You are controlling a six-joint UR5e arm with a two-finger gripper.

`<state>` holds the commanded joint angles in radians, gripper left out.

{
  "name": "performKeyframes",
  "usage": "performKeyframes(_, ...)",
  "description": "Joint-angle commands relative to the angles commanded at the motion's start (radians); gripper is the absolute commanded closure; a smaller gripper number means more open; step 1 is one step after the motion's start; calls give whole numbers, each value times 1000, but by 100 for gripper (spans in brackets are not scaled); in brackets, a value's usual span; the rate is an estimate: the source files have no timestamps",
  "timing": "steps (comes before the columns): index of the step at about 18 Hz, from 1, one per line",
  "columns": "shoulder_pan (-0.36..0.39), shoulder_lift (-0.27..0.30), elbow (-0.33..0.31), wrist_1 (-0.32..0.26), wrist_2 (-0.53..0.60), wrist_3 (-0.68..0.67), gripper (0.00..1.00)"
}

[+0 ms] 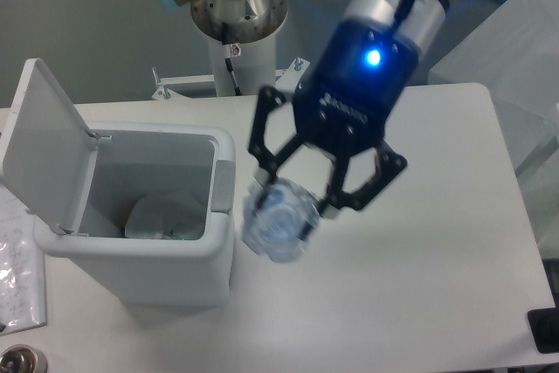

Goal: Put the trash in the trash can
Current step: 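Lift the bottle and carry it over the bin opening, then lower the bottle into the bin and open the gripper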

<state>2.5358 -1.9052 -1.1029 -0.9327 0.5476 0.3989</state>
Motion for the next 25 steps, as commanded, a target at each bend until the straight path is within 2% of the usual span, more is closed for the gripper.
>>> performKeyframes(5, -58, 14, -66, 0, 2, -2, 63)
performKeyframes(9, -92, 43, -153, 5, 2, 9, 62)
performKeyframes(14, -121, 41, -204, 43, 11, 34, 56)
performKeyframes(21, -140, 71, -334, 48, 14, 207, 54)
performKeyframes(22, -138, 75, -350, 48, 14, 228, 48)
performKeyframes(25, -138, 81, -371, 48, 14, 281, 12)
